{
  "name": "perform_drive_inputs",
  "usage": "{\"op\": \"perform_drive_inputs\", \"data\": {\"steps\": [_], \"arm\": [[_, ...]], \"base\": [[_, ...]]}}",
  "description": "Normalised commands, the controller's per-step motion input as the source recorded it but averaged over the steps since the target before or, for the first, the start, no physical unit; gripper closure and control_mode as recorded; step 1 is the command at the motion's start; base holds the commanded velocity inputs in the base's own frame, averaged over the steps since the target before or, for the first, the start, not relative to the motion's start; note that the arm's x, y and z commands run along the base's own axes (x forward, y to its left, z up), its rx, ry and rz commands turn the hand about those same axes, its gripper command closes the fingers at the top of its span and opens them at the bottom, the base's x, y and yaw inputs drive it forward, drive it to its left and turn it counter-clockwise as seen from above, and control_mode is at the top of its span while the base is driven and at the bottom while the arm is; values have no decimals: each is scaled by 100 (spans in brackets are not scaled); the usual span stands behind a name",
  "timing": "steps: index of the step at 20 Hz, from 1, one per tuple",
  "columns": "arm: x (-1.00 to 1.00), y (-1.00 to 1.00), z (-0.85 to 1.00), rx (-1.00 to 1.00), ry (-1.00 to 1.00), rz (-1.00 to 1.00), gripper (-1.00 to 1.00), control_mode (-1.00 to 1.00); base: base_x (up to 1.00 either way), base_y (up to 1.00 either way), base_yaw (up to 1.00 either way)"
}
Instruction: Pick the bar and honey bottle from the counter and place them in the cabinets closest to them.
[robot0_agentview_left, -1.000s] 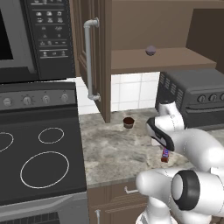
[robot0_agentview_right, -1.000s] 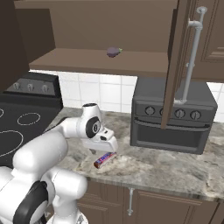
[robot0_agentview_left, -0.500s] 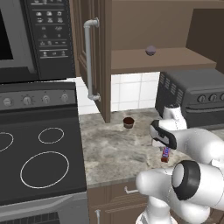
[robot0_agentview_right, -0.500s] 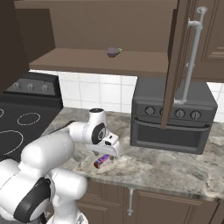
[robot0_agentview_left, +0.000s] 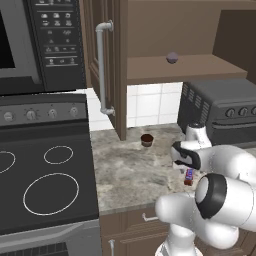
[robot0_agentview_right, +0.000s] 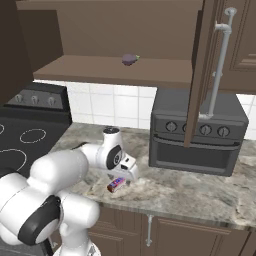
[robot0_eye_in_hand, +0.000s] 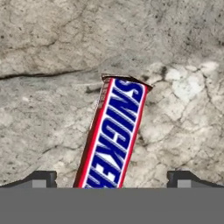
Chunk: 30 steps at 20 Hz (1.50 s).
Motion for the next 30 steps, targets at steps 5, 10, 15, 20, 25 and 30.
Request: {"op": "perform_drive_inputs", "data": {"steps": [5, 10, 15, 20, 25, 30], "arm": [[0, -4, -40, 0, 0, -2, -100, -100], [0, -2, -34, 0, 0, -3, -100, -100], [0, -1, -4, 0, 0, -1, 100, -100], [0, 0, 15, 0, -1, -3, 100, -100], [0, 1, 49, 0, 0, -7, 100, -100], [-5, 2, 61, 0, 0, -4, 100, -100]], "base": [[0, 0, 0], [0, 0, 0], [0, 0, 0], [0, 0, 0], [0, 0, 0], [0, 0, 0]]}}
